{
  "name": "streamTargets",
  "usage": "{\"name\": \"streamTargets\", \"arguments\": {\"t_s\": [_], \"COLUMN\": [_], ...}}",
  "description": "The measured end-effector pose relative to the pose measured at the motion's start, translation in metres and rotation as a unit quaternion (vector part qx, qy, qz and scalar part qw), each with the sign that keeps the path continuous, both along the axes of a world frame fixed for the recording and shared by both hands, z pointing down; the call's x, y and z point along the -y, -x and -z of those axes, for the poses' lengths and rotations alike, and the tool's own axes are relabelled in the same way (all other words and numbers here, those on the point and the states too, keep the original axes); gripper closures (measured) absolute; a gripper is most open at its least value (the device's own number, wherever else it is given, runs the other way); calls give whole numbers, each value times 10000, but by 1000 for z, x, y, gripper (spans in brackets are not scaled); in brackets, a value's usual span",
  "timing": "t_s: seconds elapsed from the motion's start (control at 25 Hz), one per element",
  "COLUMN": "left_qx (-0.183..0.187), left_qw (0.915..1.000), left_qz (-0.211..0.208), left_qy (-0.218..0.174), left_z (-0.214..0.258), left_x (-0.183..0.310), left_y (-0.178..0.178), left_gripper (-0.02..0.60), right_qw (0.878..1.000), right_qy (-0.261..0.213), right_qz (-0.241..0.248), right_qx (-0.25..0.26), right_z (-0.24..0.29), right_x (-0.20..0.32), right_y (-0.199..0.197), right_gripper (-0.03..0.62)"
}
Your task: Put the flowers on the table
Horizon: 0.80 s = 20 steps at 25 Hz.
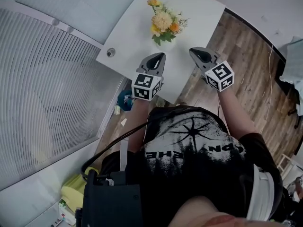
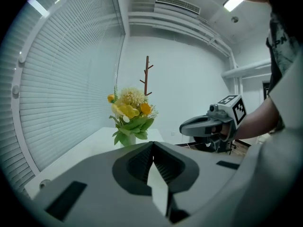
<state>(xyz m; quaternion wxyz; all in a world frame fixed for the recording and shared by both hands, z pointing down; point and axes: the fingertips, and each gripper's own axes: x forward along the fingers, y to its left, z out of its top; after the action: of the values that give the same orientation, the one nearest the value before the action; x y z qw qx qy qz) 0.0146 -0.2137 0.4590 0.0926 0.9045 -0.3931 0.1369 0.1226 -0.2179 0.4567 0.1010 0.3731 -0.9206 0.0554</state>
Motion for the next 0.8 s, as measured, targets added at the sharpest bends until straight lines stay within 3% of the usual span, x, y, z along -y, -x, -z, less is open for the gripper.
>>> {"name": "streamTargets", "arguments": {"t_s": [0.8], "left_qx": [-57], "left_qw": [9999], "left_qz": [152], "left_qy": [-33], "left_z": [2], "left_x": [-15], "left_y": [-4], "left_gripper": [569], "right_qw": [9998], "right_qy": [-21], "right_qz": [-169], "right_qx": [86], "right_z": [11], "right_x": [-9], "right_y": [-15], "right_gripper": [577]}}
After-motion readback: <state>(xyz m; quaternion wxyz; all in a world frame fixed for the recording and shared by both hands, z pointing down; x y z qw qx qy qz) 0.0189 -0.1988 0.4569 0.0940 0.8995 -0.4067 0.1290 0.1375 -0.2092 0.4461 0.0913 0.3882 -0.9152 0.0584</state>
